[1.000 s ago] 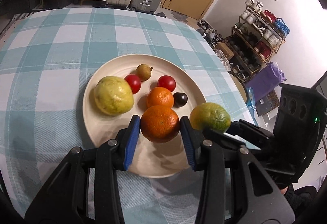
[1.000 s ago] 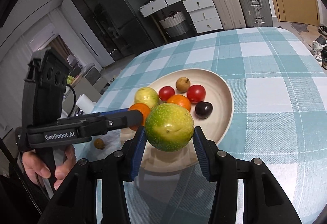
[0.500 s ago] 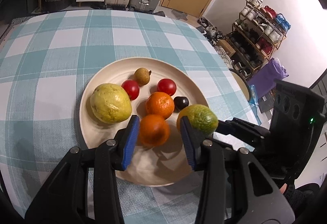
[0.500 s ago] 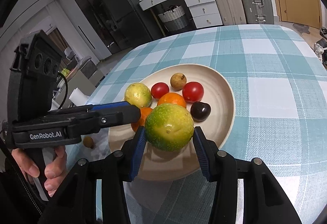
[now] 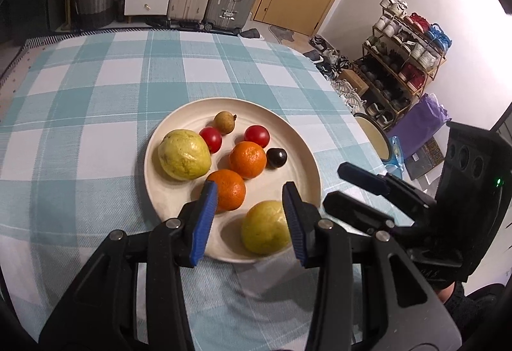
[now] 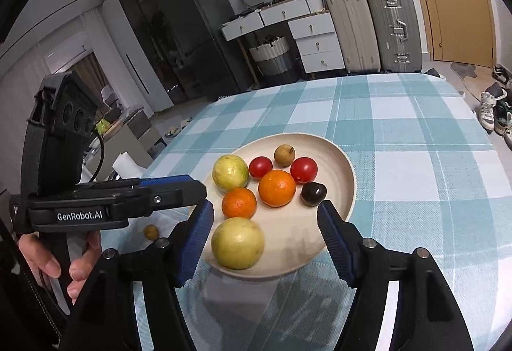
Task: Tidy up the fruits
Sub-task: 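Carry the orange and green citrus onto the cream plate and open both grippers, then withdraw both open grippers from the plate toward the remaining fruits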
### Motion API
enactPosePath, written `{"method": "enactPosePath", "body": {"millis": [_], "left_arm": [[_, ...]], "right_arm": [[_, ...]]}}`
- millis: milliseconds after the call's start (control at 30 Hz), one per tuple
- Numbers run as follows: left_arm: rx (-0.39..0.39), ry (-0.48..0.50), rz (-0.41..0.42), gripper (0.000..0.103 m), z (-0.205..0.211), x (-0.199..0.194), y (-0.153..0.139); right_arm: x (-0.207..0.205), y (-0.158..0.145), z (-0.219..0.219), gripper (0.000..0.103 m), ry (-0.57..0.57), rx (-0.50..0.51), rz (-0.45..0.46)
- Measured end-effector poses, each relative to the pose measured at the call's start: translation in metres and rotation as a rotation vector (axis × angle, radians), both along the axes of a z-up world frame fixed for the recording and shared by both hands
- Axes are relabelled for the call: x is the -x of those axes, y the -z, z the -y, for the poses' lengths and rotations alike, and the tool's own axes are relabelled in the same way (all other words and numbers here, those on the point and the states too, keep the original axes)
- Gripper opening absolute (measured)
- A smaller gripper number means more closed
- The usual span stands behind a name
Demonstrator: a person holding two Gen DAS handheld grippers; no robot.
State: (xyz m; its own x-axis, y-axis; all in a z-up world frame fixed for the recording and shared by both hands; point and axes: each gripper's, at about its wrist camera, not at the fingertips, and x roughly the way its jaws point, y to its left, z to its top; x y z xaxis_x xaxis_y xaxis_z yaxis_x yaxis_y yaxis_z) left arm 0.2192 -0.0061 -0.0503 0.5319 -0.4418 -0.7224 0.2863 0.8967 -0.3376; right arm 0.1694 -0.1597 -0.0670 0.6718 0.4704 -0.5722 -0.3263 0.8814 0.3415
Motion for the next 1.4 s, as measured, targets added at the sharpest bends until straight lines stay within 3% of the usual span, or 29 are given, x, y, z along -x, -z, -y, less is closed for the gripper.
{"method": "enactPosePath", "body": {"millis": [367,567,667,900,1067,1300,1400], "left_arm": [[-0.056,-0.051,0.102,0.038,-0.011,0.058,-0.026],[-0.099,-0.057,0.147,0.039,-0.010,0.086,-0.038],[-0.106,-0.069,0.164,0.053,-0.011,0.099,-0.042],[-0.114,-0.068,0.187,0.064,-0.013,0.127,-0.047],[-0.119,-0.096,0.199,0.080,-0.017,0.144,-0.047],[-0.085,-0.142,0.146,0.087,-0.026,0.157,-0.033],[-0.086,-0.155,0.119,0.095,-0.026,0.161,-0.022]], "right_arm": [[0.043,-0.037,0.010,0.073,0.079,-0.008,0.134],[0.068,-0.057,0.007,0.086,0.081,-0.015,0.208],[0.079,-0.062,0.006,0.089,0.079,-0.016,0.226],[0.102,-0.068,0.008,0.098,0.092,-0.010,0.239],[0.114,-0.066,0.011,0.101,0.081,-0.021,0.228],[0.132,-0.061,0.015,0.103,0.070,-0.023,0.206],[0.136,-0.059,0.016,0.103,0.068,-0.013,0.193]]}}
